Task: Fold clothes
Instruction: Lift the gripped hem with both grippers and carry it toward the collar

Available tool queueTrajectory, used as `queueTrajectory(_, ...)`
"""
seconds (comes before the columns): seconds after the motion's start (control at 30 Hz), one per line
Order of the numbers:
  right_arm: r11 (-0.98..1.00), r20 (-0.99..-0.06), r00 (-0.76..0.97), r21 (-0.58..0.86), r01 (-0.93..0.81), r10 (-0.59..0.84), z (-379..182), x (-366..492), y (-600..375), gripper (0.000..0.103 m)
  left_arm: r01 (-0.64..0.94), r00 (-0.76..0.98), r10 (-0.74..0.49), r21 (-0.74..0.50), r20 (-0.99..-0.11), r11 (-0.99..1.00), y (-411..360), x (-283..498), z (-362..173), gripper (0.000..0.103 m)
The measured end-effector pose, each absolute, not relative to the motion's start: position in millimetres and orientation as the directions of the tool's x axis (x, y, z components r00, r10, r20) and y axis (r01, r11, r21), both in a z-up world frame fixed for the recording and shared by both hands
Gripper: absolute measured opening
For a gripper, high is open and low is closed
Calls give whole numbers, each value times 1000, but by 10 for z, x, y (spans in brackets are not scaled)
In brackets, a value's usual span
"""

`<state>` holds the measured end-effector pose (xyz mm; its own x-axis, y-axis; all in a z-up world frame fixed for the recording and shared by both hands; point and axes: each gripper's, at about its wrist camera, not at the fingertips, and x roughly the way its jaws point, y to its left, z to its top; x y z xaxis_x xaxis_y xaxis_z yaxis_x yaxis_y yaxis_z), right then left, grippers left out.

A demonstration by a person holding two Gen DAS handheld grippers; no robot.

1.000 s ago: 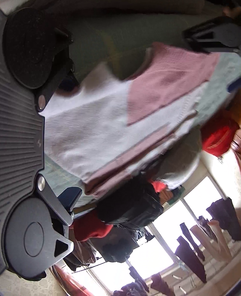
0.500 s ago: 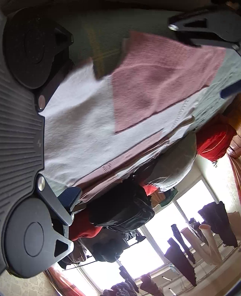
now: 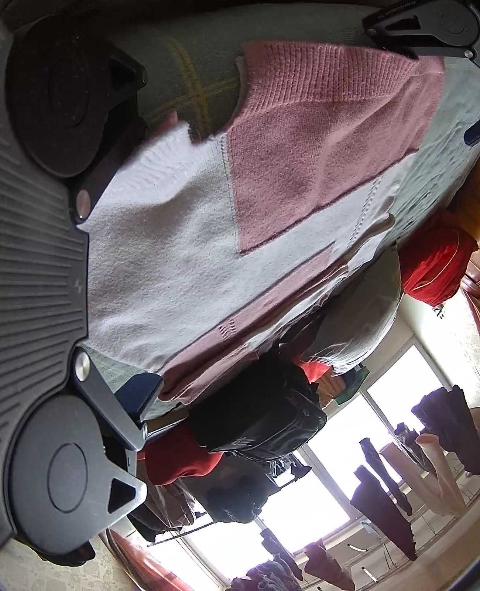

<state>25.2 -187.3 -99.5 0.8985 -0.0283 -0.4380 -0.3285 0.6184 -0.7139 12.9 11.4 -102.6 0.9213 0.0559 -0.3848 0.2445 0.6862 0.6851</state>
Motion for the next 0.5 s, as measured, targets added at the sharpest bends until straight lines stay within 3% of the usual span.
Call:
queueTrajectory(0.33,634,-441,897,-702,-325,-29,-986,255,-1912,103,184,953,119,844,-279,504,21,91,-1109,103)
queueTrajectory(0.5,628,-425,905,-711,-316,-26,-1019,275,-1856,103,202,952,100,837,-291,508,-84,225,-1119,103)
